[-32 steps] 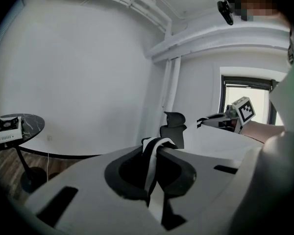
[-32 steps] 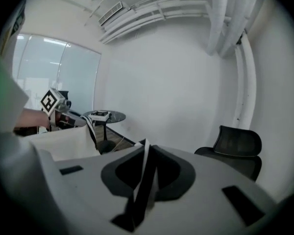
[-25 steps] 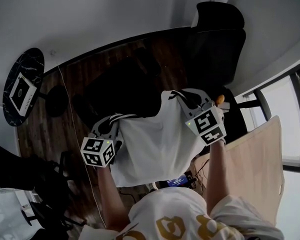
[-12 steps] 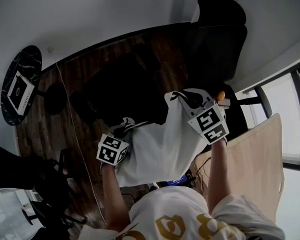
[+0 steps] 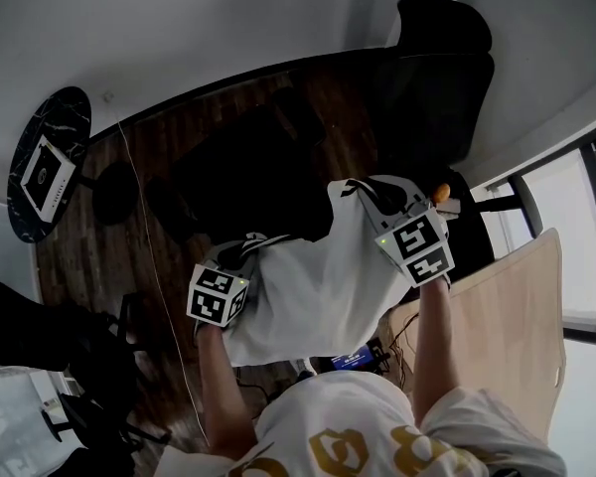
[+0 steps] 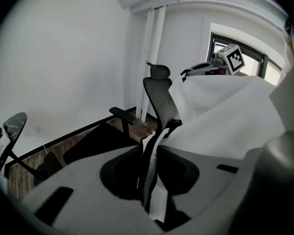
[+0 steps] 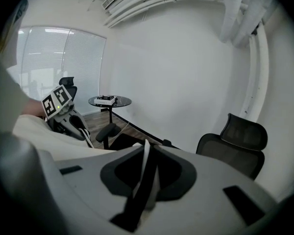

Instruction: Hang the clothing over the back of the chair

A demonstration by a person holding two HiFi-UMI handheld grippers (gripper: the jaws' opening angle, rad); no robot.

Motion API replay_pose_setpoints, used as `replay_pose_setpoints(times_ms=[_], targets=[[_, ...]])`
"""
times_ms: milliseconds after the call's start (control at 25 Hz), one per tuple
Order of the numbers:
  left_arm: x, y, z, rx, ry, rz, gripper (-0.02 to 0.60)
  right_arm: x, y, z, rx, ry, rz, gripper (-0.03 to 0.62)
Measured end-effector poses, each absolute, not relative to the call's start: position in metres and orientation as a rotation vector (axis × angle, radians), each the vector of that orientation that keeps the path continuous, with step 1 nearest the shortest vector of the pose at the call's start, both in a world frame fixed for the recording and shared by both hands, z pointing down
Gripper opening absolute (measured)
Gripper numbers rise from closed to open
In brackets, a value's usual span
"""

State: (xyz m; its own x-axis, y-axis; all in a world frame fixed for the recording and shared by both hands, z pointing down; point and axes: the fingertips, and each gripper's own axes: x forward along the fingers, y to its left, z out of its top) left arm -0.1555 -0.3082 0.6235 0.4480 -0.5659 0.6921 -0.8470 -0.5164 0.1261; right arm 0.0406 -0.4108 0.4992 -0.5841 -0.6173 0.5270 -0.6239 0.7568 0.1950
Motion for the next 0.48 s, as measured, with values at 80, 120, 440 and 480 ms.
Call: replay_pose_setpoints(times_ms=[80, 120, 440, 480], targets=[[-0.16, -0.306, 0.616, 2.245, -1.202, 0.789, 0.123, 0.042, -0.409, 0.495, 0.96, -2.382, 0.014, 0.051], [-0.162, -0.305, 0.612, 2.243, -1.213, 0.771, 0.14, 0.043, -0.409, 0.493, 0.976, -2.388, 0.015, 0.053], [-0.161, -0.291, 0.6, 2.24, -1.176, 0.722, 0.289, 0.065, -0.402, 0.482, 1.106, -2.431, 0.115, 0.167], [-0.162, -0.29, 0.598, 2.241, -1.185, 0.712, 0.295, 0.068, -0.4, 0.479, 1.121, -2.444, 0.131, 0.167]])
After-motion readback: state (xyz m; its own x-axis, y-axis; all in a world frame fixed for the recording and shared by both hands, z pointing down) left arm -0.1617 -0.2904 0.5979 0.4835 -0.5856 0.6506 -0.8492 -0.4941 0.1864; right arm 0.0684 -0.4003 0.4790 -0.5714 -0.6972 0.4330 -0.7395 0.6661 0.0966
